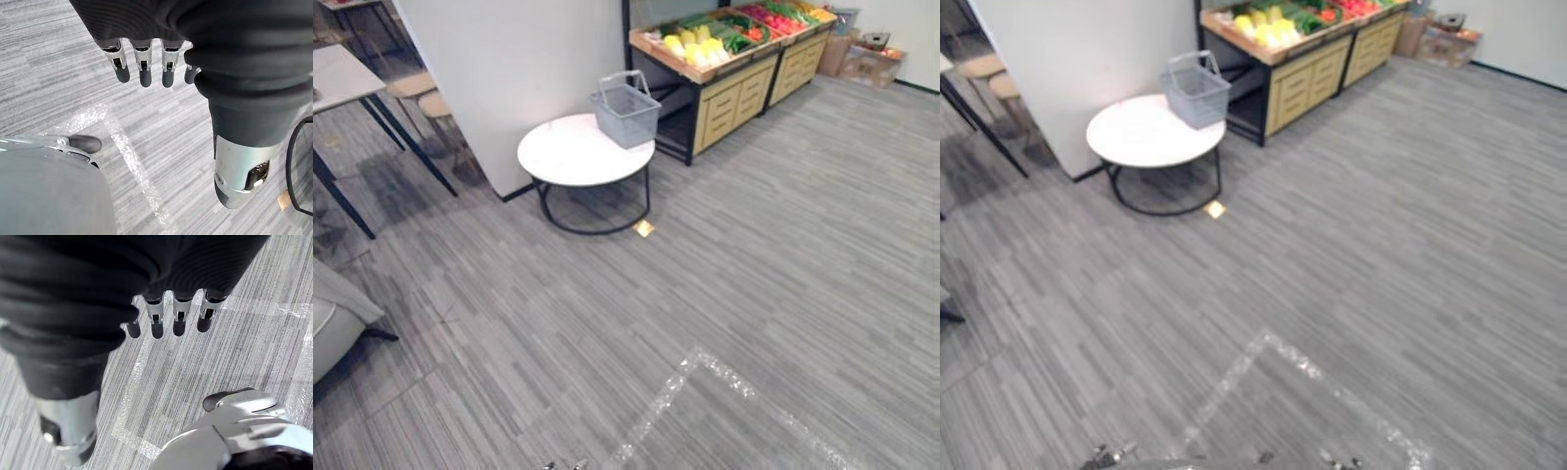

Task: Pick vegetable in the basket

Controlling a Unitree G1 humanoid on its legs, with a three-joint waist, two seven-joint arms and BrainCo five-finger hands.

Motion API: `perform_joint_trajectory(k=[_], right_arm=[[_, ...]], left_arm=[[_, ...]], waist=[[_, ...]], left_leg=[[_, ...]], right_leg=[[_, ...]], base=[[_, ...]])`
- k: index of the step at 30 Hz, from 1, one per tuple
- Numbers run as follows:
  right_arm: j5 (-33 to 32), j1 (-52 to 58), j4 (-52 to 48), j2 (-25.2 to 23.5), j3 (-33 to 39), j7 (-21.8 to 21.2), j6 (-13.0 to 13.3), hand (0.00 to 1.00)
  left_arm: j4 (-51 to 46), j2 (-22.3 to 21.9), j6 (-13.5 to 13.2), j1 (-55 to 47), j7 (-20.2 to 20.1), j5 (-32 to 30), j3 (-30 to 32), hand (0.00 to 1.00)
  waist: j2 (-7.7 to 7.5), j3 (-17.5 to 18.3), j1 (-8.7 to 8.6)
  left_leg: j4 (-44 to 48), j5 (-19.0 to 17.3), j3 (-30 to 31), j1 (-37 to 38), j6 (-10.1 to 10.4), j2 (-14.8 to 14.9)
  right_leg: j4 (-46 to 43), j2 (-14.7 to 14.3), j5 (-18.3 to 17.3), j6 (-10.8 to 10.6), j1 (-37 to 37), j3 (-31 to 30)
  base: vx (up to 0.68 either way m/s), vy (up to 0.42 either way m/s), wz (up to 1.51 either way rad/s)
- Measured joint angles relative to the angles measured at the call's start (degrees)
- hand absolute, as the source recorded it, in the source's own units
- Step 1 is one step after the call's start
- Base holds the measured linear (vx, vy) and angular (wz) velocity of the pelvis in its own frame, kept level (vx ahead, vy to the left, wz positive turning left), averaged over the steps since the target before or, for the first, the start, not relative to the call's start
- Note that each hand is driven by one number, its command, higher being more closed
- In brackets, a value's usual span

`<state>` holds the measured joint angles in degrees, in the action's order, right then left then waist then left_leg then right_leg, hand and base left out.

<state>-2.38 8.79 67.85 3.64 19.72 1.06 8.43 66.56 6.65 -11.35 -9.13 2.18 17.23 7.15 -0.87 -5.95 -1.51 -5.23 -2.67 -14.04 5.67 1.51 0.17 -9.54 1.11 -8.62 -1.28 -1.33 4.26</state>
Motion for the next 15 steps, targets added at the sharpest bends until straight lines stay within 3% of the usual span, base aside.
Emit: perform_joint_trajectory(k=[2, 4, 5, 6, 7, 9, 11, 13, 15], right_arm=[[-0.16, -0.02, 0.0, -0.26, -0.06, -0.39, 0.01, 0.0], [-0.31, -0.09, -0.72, -0.08, -0.13, -0.63, 0.03, 0.0], [-0.35, -0.22, -1.17, -0.12, -0.28, -0.61, -0.01, 0.0], [-0.43, 0.43, -2.56, 0.23, -1.27, -0.62, -0.01, 0.0], [-0.43, 0.71, -3.0, 0.6, -2.65, -0.55, -0.03, 0.0], [-0.43, 0.95, -4.51, 1.3, -5.06, -0.21, -0.27, 0.0], [-0.38, -0.31, -5.82, 1.85, -6.77, -0.08, -0.26, 0.0], [-0.43, -1.48, -6.28, 2.35, -6.73, 0.34, -0.16, 0.0], [-0.56, -3.1, -6.79, 2.09, -7.13, 1.27, -0.15, 0.0]], left_arm=[[0.01, 0.24, 0.11, 0.58, -0.19, 0.13, 0.75, 0.0], [-0.82, -0.72, 0.4, 0.43, -0.48, 0.57, 4.2, 0.0], [-1.2, -0.75, 0.51, 0.52, -0.62, 0.58, 5.27, 0.0], [-2.8, -2.2, 0.75, 0.57, -0.73, 0.67, 7.11, 0.0], [-3.87, -2.63, 0.76, 0.46, -0.72, 1.02, 8.34, 0.0], [-4.12, -3.23, 0.77, 0.28, -0.6, 2.7, 8.57, 0.0], [-5.29, -3.96, 0.62, 0.09, -0.15, 2.89, 8.53, 0.0], [-5.77, -4.08, 0.42, 0.02, 0.36, 2.66, 8.45, 0.0], [-6.07, -4.25, 0.18, -0.04, 1.41, 2.43, 8.42, 0.0]], waist=[[-0.62, -0.88, 0.0], [-0.22, -2.25, 0.1], [-0.08, -2.68, 0.0], [0.59, -3.79, 0.11], [0.63, -4.7, 0.21], [1.22, -4.68, 0.28], [1.19, -4.71, 0.59], [1.12, -4.74, 1.35], [0.99, -4.73, 1.94]], left_leg=[[6.09, -3.33, -0.75, -2.4, 0.63, 0.74], [24.52, -9.84, -2.38, -8.68, 3.02, 4.58], [30.92, -9.87, -2.9, -11.41, 2.98, 5.91], [43.07, -8.13, -2.42, -16.36, 0.74, 8.47], [50.88, -4.93, -1.96, -19.25, -0.09, 9.88], [57.7, -2.97, -0.21, -22.41, 0.21, 10.12], [57.21, -5.14, 1.33, -25.15, 0.91, 9.37], [49.43, -5.65, 1.85, -26.91, 0.78, 9.0], [33.75, -3.74, 2.27, -27.46, 1.01, 9.11]], right_leg=[[-2.59, 0.19, -1.79, 0.36, -1.06, -0.3], [-5.14, -0.67, -4.43, 1.81, -0.65, -1.15], [-5.62, -0.73, -4.85, 2.06, -0.45, -0.98], [-6.86, -1.0, -5.62, 2.68, 0.26, -0.57], [-8.05, -0.97, -6.89, 2.88, 1.42, -0.39], [-8.82, -0.11, -8.62, 3.15, 3.15, -0.15], [-8.39, 0.96, -9.31, 2.92, 4.24, -0.19], [-7.3, 2.35, -9.18, 2.32, 4.83, -0.27], [-5.13, 4.11, -9.66, 0.38, 6.49, -0.7]], base=[[0.01, -0.078, -0.12], [0.02, -0.138, -0.18], [0.03, -0.11, 0.01], [0.05, -0.074, 0.07], [0.07, -0.052, 0.07], [0.16, 0.017, 0.14], [0.23, 0.065, 0.12], [0.26, 0.123, -0.01], [0.31, 0.179, -0.09]])
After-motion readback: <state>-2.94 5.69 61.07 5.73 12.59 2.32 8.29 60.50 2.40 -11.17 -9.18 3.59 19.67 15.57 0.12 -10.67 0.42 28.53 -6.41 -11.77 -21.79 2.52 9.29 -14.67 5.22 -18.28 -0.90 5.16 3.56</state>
